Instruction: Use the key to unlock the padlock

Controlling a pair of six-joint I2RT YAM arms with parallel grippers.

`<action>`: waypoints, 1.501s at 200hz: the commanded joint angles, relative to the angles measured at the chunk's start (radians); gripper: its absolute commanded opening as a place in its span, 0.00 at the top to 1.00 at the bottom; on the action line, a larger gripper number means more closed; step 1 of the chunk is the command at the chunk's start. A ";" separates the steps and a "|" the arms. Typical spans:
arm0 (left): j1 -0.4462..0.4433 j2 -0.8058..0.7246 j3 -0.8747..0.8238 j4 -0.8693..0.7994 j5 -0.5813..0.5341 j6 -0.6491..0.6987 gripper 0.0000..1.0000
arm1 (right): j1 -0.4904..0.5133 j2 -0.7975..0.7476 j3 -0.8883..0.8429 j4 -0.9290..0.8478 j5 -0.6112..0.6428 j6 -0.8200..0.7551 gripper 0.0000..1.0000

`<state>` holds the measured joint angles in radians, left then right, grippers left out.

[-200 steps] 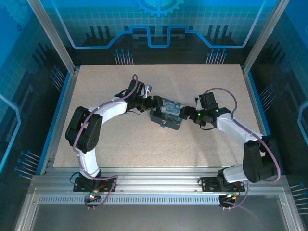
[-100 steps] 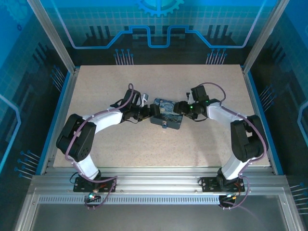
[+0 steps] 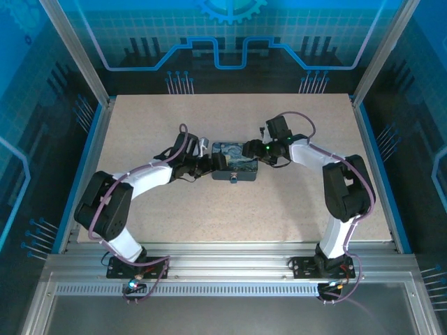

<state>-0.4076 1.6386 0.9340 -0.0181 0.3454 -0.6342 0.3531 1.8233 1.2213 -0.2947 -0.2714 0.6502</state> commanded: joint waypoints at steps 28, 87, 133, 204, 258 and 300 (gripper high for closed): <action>0.006 -0.064 -0.039 0.025 -0.001 -0.013 0.18 | 0.029 0.022 0.035 -0.017 -0.048 -0.014 0.29; 0.001 -0.076 -0.072 0.042 0.020 -0.026 0.18 | 0.041 0.009 0.028 -0.020 -0.041 -0.015 0.28; 0.004 -0.112 -0.073 -0.015 -0.057 -0.017 0.11 | 0.037 -0.029 0.009 -0.048 0.006 -0.029 0.19; 0.033 -0.279 -0.101 -0.149 -0.264 -0.013 0.01 | 0.007 -0.172 -0.050 -0.071 0.104 -0.066 0.00; 0.309 -0.406 -0.270 0.001 -0.015 -0.316 0.01 | -0.055 -0.381 -0.239 0.151 -0.050 0.021 0.00; 0.321 -0.369 -0.115 -0.308 -0.111 -0.191 0.16 | -0.022 -0.475 -0.252 0.072 -0.017 -0.018 0.06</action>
<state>-0.0883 1.2469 0.7174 -0.1581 0.2481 -0.8661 0.3019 1.4052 0.9699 -0.1997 -0.2825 0.6540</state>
